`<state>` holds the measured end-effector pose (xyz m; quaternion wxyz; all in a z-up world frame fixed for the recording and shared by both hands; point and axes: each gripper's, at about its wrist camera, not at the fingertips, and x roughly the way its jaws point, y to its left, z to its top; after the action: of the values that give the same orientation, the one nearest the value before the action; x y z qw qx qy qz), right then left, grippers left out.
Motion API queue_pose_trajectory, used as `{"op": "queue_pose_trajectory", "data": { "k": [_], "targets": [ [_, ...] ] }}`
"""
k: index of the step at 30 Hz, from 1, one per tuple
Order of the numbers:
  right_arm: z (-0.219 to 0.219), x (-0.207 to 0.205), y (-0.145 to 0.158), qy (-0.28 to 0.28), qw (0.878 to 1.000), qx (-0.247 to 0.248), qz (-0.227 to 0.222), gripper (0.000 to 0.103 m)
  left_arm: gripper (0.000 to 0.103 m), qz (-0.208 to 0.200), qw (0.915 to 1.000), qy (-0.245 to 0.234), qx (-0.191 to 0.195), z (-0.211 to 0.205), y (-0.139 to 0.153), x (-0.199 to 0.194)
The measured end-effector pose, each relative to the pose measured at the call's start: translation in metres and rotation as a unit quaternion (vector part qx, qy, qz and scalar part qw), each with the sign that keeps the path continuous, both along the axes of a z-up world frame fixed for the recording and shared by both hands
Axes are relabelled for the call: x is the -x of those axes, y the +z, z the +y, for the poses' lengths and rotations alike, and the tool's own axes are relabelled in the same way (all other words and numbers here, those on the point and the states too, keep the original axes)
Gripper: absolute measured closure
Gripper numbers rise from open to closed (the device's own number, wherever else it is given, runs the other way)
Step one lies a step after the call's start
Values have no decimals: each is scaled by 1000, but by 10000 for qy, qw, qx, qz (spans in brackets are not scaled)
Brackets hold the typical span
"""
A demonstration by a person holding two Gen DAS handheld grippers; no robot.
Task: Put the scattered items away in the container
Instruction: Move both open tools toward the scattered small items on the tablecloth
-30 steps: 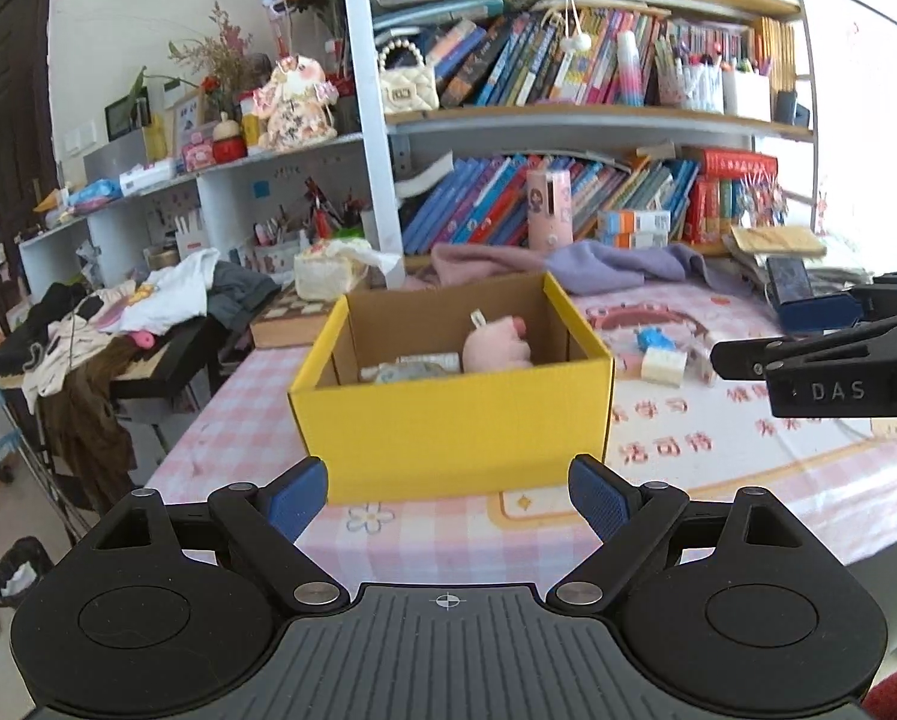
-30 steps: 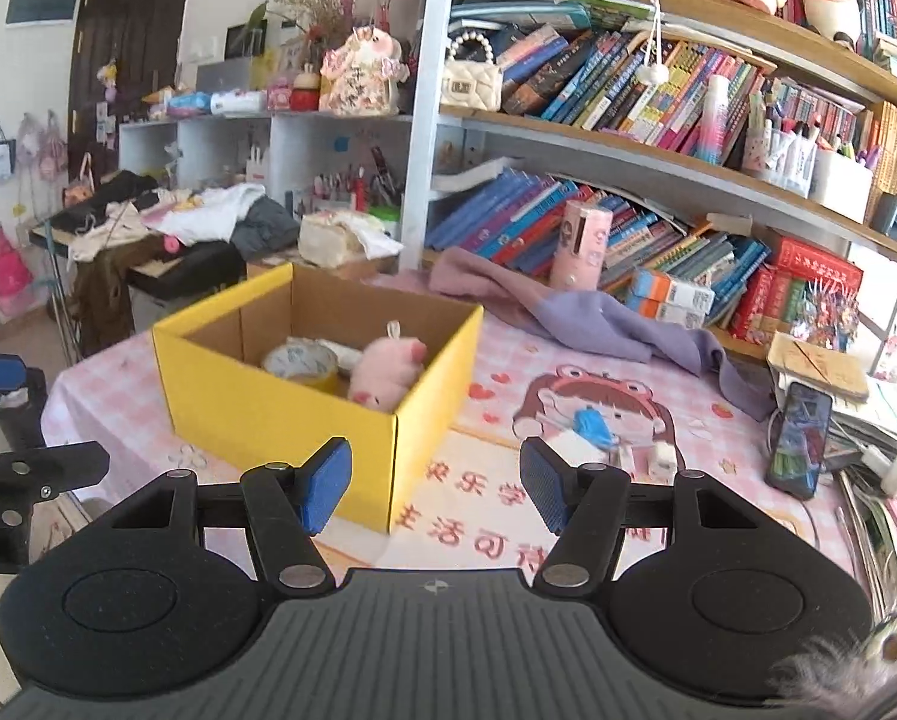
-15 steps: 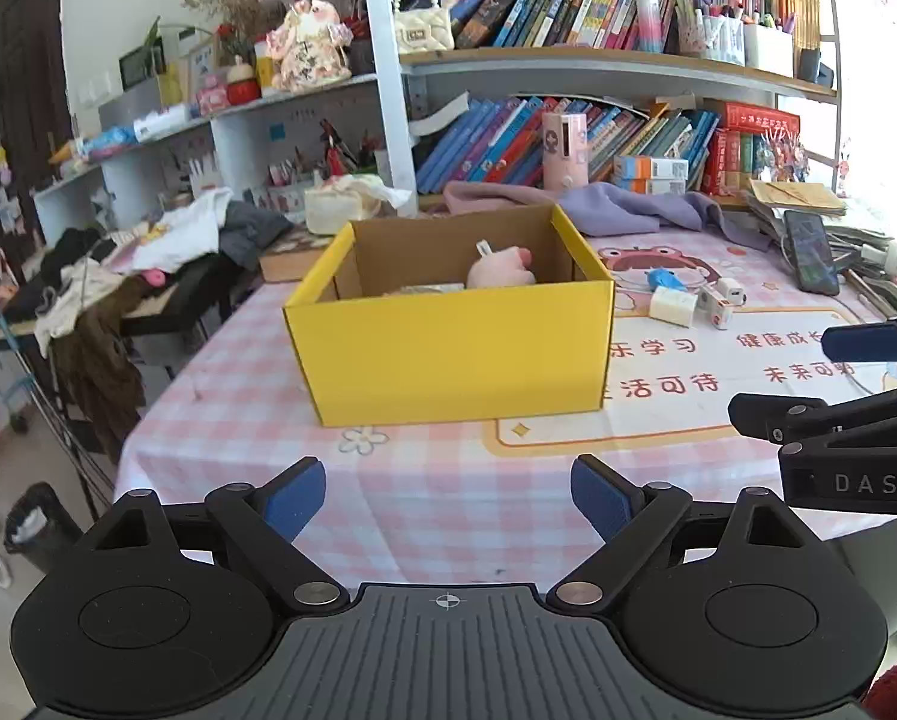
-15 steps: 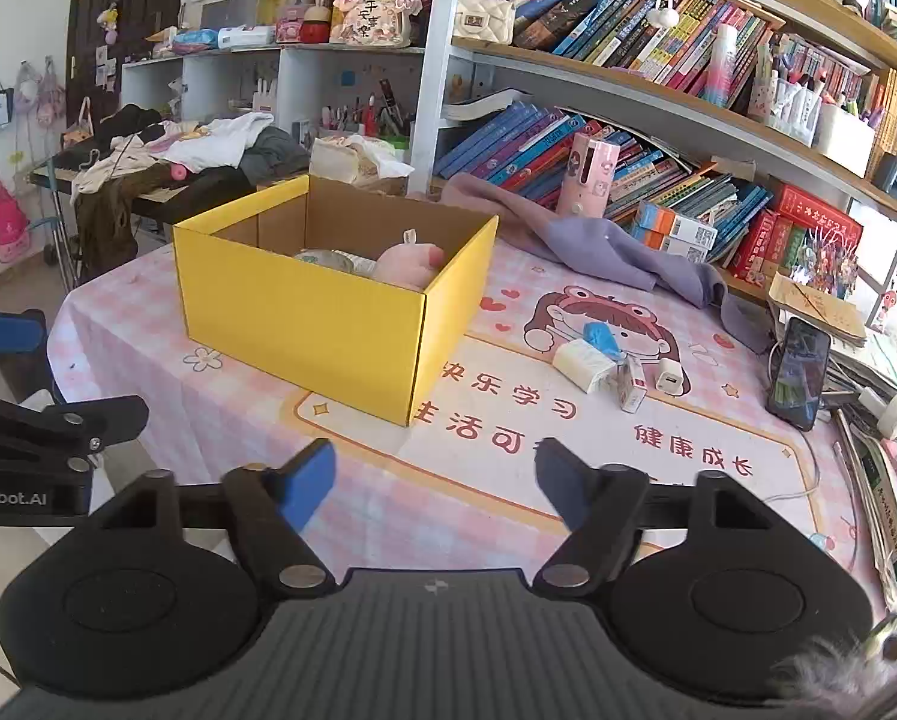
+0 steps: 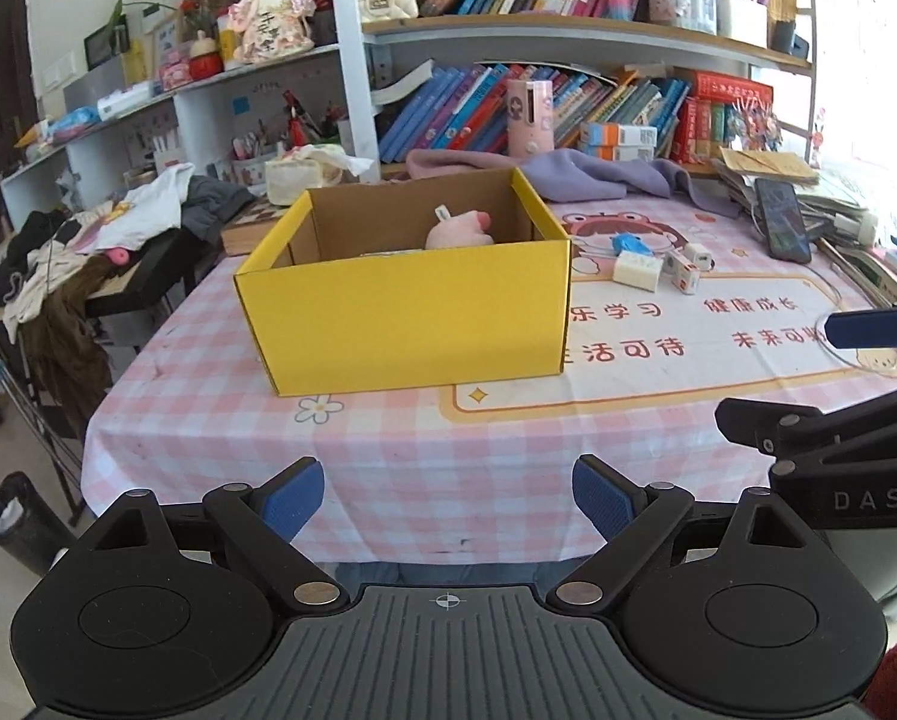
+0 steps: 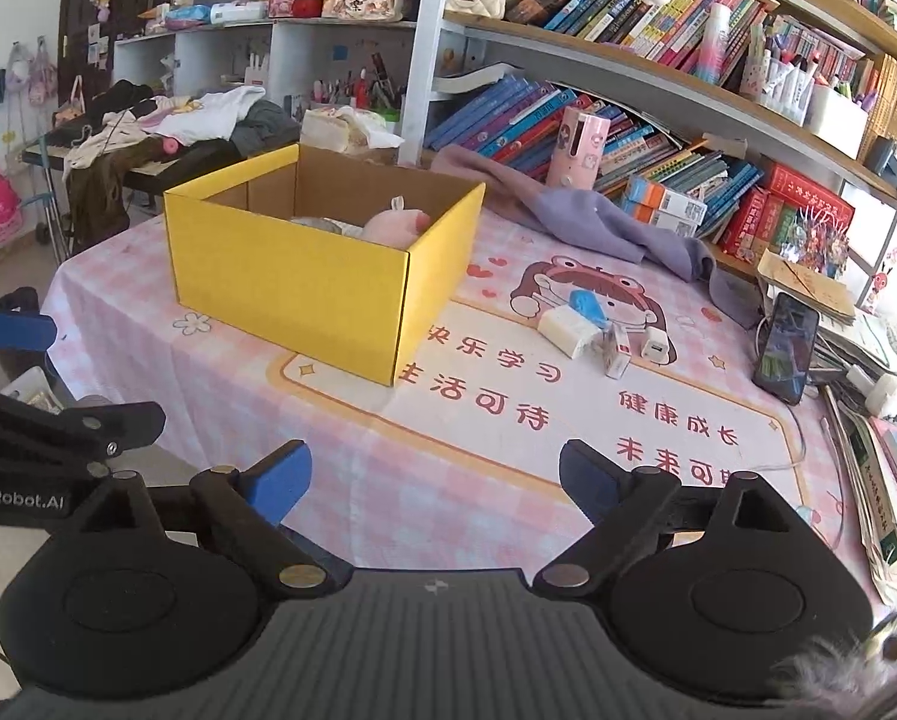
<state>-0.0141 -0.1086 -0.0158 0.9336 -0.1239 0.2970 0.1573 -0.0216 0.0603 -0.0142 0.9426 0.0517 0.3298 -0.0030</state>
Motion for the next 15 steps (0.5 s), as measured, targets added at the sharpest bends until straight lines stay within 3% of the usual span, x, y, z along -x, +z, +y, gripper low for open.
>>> {"op": "queue_pose_trajectory", "data": {
  "k": [15],
  "targets": [
    [-11, -1, -5, -77, 9999, -2, 67, 8, 10, 114, 9999, -70, 15, -14, 0, -9]
  ]
}}
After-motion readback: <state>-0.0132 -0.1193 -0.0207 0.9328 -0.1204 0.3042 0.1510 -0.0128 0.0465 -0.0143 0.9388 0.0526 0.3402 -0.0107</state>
